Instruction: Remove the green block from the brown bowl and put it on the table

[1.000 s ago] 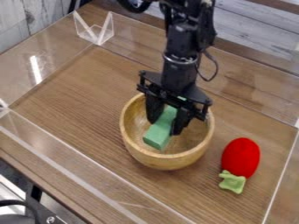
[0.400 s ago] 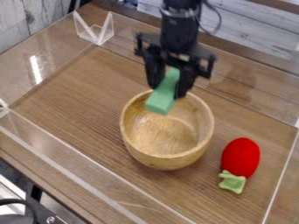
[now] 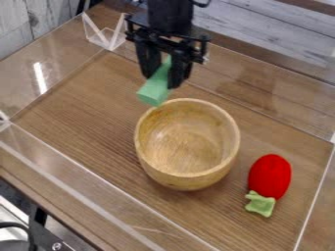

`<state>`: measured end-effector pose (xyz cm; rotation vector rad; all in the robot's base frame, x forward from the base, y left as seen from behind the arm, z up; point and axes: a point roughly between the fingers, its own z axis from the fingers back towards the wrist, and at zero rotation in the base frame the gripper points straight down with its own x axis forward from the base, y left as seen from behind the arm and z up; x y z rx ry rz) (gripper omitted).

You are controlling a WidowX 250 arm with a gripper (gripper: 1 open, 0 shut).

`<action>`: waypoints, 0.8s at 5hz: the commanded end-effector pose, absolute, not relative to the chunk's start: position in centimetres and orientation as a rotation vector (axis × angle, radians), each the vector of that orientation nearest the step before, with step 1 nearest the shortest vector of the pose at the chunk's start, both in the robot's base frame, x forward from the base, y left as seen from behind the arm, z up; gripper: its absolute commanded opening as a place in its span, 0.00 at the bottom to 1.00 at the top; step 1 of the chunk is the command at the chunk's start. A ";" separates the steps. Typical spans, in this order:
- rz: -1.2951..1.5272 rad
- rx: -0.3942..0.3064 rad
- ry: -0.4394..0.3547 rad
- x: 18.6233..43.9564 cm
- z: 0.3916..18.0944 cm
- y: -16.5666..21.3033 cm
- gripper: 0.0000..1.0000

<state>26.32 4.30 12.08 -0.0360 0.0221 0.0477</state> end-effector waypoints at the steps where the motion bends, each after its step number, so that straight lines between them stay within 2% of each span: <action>1: 0.081 -0.026 -0.069 26.7 14.5 4.4 0.00; 4: 0.056 -0.016 -0.077 25.8 14.0 0.5 0.00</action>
